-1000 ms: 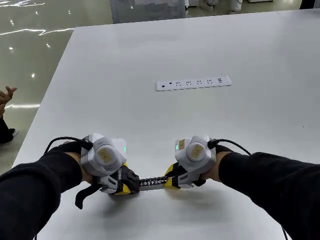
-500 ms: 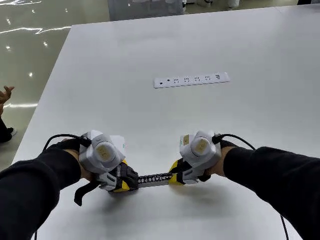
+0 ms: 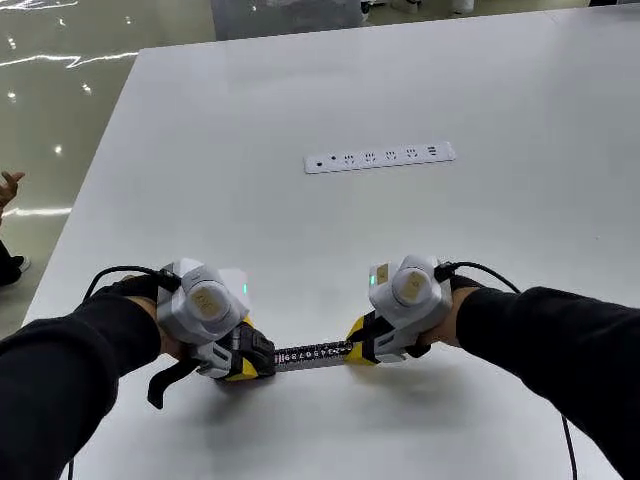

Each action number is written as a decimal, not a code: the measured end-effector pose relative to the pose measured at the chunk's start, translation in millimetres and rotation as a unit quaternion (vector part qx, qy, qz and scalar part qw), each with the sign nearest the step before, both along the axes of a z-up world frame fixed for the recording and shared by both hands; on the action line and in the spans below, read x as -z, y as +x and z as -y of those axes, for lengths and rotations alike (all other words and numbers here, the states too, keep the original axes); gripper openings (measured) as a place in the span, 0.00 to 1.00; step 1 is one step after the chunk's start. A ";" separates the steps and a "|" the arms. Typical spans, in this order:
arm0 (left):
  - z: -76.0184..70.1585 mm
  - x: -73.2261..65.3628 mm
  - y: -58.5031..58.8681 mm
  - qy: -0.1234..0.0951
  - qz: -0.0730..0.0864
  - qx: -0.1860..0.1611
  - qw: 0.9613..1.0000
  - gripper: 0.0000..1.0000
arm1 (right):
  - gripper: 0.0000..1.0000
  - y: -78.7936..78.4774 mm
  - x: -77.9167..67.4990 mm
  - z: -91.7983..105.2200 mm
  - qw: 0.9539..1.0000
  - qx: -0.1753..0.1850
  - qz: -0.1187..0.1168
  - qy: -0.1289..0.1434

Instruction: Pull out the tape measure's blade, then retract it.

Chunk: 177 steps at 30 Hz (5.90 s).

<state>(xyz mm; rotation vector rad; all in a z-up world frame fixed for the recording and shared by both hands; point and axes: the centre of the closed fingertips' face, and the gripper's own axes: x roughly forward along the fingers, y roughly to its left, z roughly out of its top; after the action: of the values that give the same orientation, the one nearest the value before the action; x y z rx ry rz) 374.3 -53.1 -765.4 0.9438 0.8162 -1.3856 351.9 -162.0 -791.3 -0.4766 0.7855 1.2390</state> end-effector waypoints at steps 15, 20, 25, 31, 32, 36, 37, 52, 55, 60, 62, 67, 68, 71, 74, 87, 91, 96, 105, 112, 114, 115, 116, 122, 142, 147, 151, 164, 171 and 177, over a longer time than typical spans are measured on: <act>0.3 -0.4 -0.5 0.001 0.000 0.001 1.000 0.31 | 0.09 -1.2 0.1 12.6 1.000 -0.001 0.004 -0.006; 0.6 -0.7 -0.7 0.001 0.001 0.001 1.000 0.31 | 0.09 -2.6 0.5 15.8 1.000 0.001 0.001 -0.005; 0.9 -1.0 -0.7 0.002 0.001 0.002 1.000 0.31 | 0.09 -2.8 0.4 18.9 1.000 0.002 0.001 -0.005; 1.1 -1.0 -0.4 0.002 0.001 0.002 1.000 0.31 | 0.09 -2.8 0.6 21.3 1.000 -0.001 0.003 -0.007; 1.0 -0.8 -0.2 0.002 0.001 0.002 1.000 0.31 | 0.09 -2.9 0.5 22.0 1.000 -0.002 0.004 -0.008; 1.0 -0.8 0.0 0.002 0.001 0.003 1.000 0.31 | 0.09 -3.6 0.8 24.2 1.000 -0.004 0.006 -0.010; 1.0 -0.7 0.1 0.002 0.001 0.002 1.000 0.31 | 0.09 -3.9 0.6 25.1 1.000 -0.004 0.005 -0.010; 0.8 -0.1 -0.2 0.001 0.001 0.003 1.000 0.31 | 0.09 -7.5 0.1 37.1 1.000 -0.003 0.000 -0.006; 0.8 0.0 -0.3 0.002 0.001 0.003 1.000 0.31 | 0.09 -7.6 0.0 39.1 1.000 -0.003 0.000 -0.007; 0.8 -0.2 -0.7 0.001 0.000 0.002 1.000 0.31 | 0.09 -7.5 0.1 42.2 1.000 -0.002 -0.001 -0.009; 0.7 -0.2 -0.5 0.001 0.000 0.002 1.000 0.31 | 0.09 -7.3 0.4 43.5 1.000 0.000 -0.001 -0.009; 0.8 -0.4 -0.1 0.000 0.000 0.001 1.000 0.31 | 0.09 -6.6 -0.1 47.8 1.000 0.003 -0.003 -0.008; 0.9 -0.4 -0.2 0.000 0.000 0.001 1.000 0.31 | 0.09 -6.7 -0.1 48.3 1.000 0.004 -0.004 -0.008; 1.0 -0.7 -0.2 0.000 0.001 0.002 1.000 0.31 | 0.09 -6.8 -0.1 49.9 1.000 0.005 -0.005 -0.007; 0.9 -0.8 0.1 0.001 0.001 0.002 1.000 0.31 | 0.09 -7.0 -0.2 51.6 1.000 0.005 -0.004 -0.008; 1.0 -0.7 0.3 0.001 0.001 0.001 1.000 0.31 | 0.09 -9.3 -1.3 61.9 1.000 0.009 -0.004 -0.008; 0.9 -0.7 0.3 0.001 0.001 0.001 1.000 0.31 | 0.09 -9.4 -2.1 65.2 1.000 0.011 -0.005 -0.008; 0.9 -1.0 0.0 0.002 0.001 0.001 1.000 0.31 | 0.09 -10.6 -2.7 68.6 1.000 0.013 -0.006 -0.008; 1.0 -0.8 -0.5 0.002 0.002 0.003 1.000 0.31 | 0.09 -13.1 -2.1 73.9 1.000 0.015 -0.007 -0.009; 1.0 -0.9 -0.9 0.002 0.002 0.002 1.000 0.31 | 0.09 -13.7 -1.5 77.8 1.000 0.018 -0.008 -0.009; 1.0 -0.8 -1.0 0.002 0.002 0.002 1.000 0.31 | 0.09 -13.9 -1.4 79.0 1.000 0.018 -0.008 -0.009; 1.1 -0.7 -1.1 0.002 0.002 0.002 1.000 0.31 | 0.09 -13.9 -1.3 79.1 1.000 0.018 -0.009 -0.010; 1.0 -0.6 -1.0 0.002 0.001 0.001 1.000 0.31 | 0.09 -14.0 -1.3 79.4 1.000 0.018 -0.009 -0.010; 0.8 -0.5 -0.9 0.002 0.002 0.001 1.000 0.31 | 0.09 -14.1 -1.2 83.0 1.000 0.019 -0.009 -0.011; 0.8 -0.7 -0.4 0.002 0.003 0.001 1.000 0.31 | 0.09 -16.1 -1.7 96.2 1.000 0.018 -0.008 -0.014; 0.8 -0.2 -0.4 0.003 0.001 0.001 1.000 0.31 | 0.09 -16.1 -1.7 99.9 1.000 0.018 -0.008 -0.018; 1.0 0.0 -0.1 0.002 0.001 0.001 1.000 0.31 | 0.09 -16.4 -1.6 103.3 1.000 0.020 -0.008 -0.018; 1.7 -0.1 0.1 0.003 0.002 0.001 1.000 0.31 | 0.09 -17.8 -2.6 114.9 0.999 0.030 -0.006 -0.018; 2.0 0.1 0.4 0.003 0.001 0.000 1.000 0.31 | 0.09 -17.7 -2.1 120.0 0.999 0.031 -0.006 -0.021; 1.8 0.2 0.9 0.002 0.002 0.000 1.000 0.31 | 0.09 -18.7 -3.1 126.9 0.999 0.033 -0.005 -0.022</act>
<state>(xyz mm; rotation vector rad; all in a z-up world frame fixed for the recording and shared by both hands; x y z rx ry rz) 375.2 -54.9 -765.6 0.9492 0.8170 -1.3815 333.2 -288.9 -788.2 -0.4772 0.8331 1.1647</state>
